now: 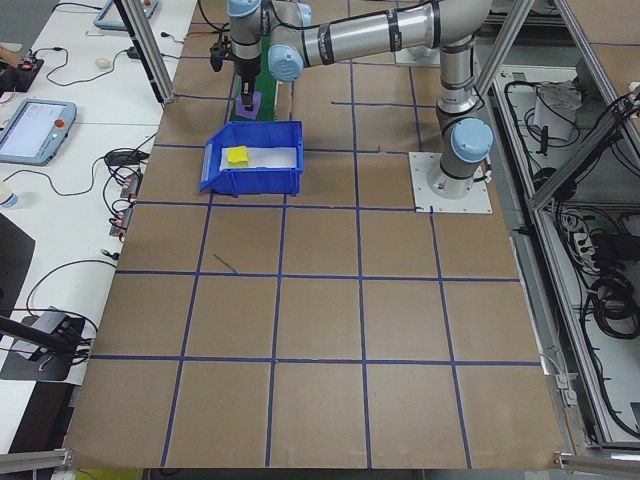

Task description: Move block left to right into plate

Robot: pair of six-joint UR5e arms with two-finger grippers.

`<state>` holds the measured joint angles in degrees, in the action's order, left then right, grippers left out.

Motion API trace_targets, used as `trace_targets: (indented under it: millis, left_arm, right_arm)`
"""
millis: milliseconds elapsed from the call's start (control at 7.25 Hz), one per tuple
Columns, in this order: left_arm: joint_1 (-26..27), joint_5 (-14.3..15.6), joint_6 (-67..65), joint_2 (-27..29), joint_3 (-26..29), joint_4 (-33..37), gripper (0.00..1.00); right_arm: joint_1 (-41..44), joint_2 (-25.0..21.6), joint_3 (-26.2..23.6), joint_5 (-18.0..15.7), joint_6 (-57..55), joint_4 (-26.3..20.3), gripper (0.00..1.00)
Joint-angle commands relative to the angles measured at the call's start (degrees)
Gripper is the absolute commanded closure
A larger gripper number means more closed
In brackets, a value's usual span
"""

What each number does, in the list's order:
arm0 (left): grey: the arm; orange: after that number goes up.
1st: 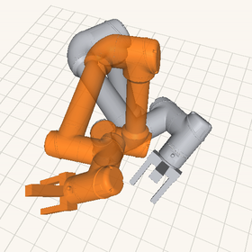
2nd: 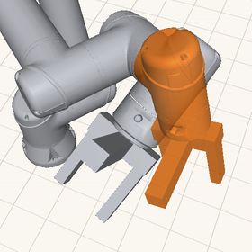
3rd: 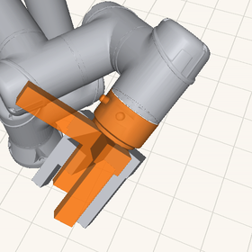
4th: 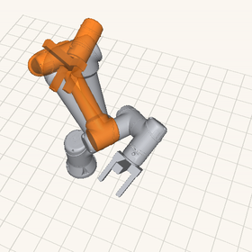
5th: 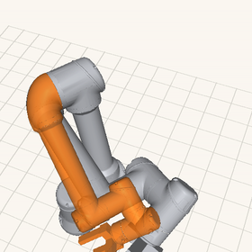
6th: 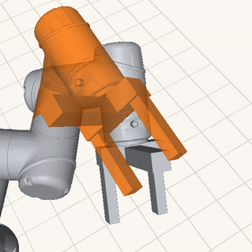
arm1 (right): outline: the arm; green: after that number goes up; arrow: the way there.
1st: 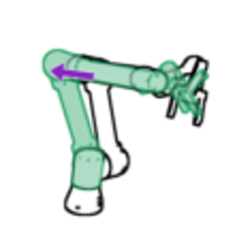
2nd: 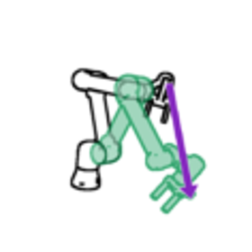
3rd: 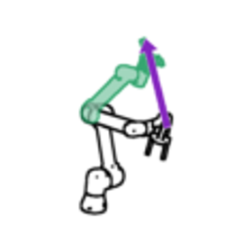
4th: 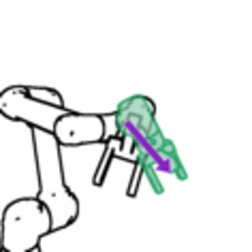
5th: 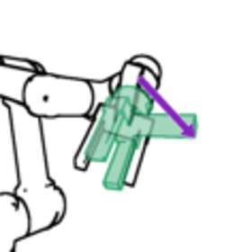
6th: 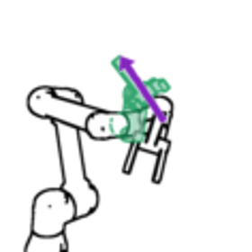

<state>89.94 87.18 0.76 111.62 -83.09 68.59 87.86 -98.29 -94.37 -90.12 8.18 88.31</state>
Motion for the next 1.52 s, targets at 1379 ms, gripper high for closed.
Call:
trace_targets:
  millis: [1379]
  left_arm:
    - [5.1,-1.5,-1.8,5.7,-0.8,-8.3,0.33]
  right_arm:
    - [-0.1,-0.1,0.2,-0.2,1.8,0.2,0.00]
